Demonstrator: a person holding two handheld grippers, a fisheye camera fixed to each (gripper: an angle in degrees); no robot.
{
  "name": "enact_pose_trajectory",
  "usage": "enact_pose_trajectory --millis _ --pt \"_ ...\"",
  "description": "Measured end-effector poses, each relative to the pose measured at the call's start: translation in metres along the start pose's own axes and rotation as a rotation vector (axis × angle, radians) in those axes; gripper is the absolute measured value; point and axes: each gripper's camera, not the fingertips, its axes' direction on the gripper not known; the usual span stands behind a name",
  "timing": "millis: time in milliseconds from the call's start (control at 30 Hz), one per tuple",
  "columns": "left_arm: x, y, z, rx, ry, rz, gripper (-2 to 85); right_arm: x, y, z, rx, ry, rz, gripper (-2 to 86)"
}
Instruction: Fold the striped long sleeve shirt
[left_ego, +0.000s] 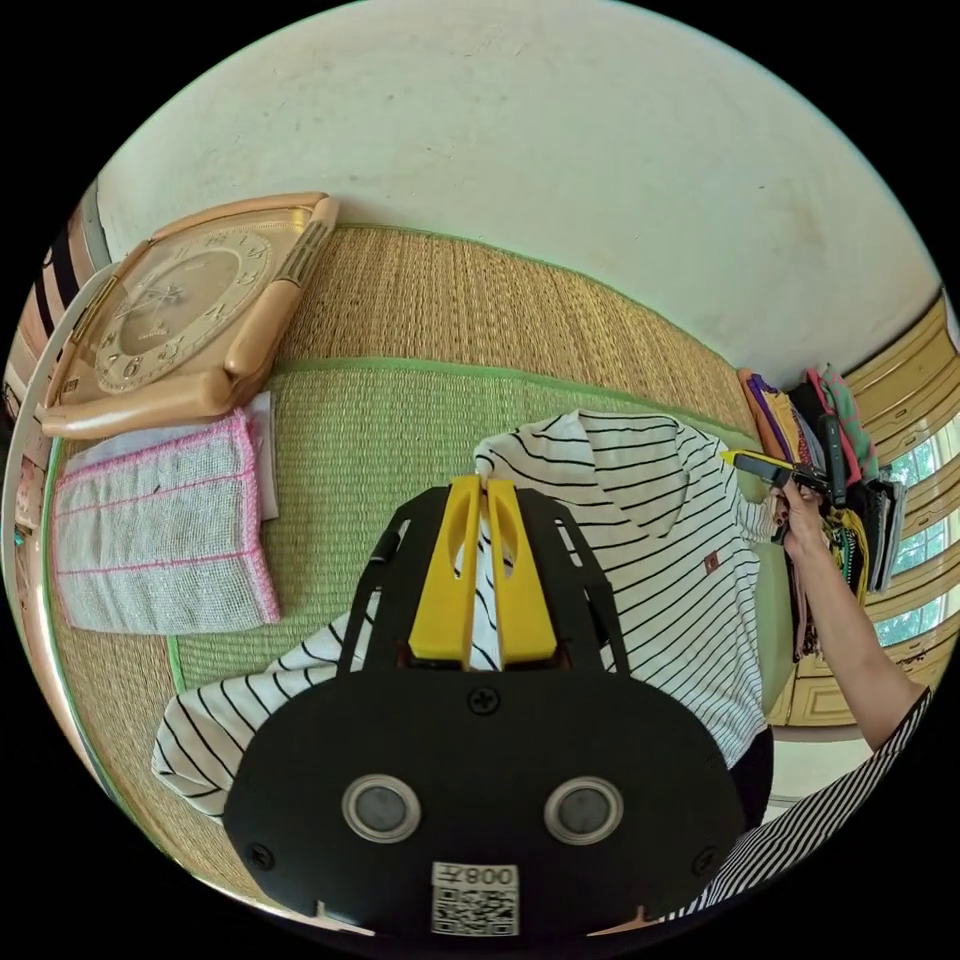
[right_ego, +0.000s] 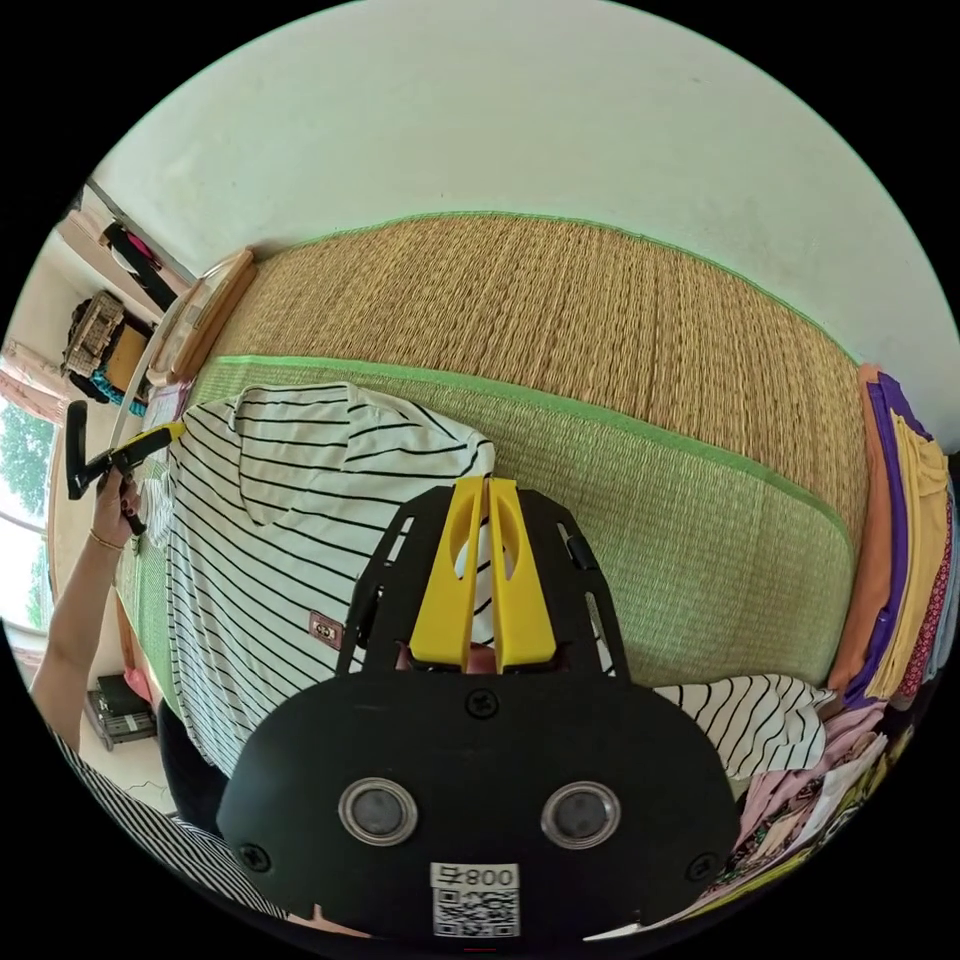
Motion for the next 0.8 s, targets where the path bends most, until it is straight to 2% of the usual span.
enact_pose_trajectory --millis 67,133,367,500,633,800 --pt "0.006 -0.009 0.003 -0.014 0.012 -0.007 1.4 0.005 -0.002 0.004 -0.017 -0.008 0.021 1.5" --pt "0.012 -0.008 0.004 -0.03 -0.049 -0.023 1.7 0.009 0.002 0.006 -0.03 -0.019 0.05 2.4" --pt "0.038 0.051 -0.037 0.058 0.01 0.018 1.7 -0.006 0.079 -0.045 0.105 -0.013 -0.037 3.1" --pt "0.042 0.083 -0.036 -0.041 -0.162 -0.029 0.7 -0.009 0.129 -0.015 -0.008 0.134 -0.066 0.9" --pt "0.041 0.098 -0.046 -0.033 -0.171 -0.101 0.2 0.027 0.154 -0.016 -0.002 0.105 0.073 0.3" --pt "0.067 0.102 -0.059 -0.038 -0.191 -0.156 0.1 0.036 0.183 -0.033 0.037 0.055 0.121 0.1"
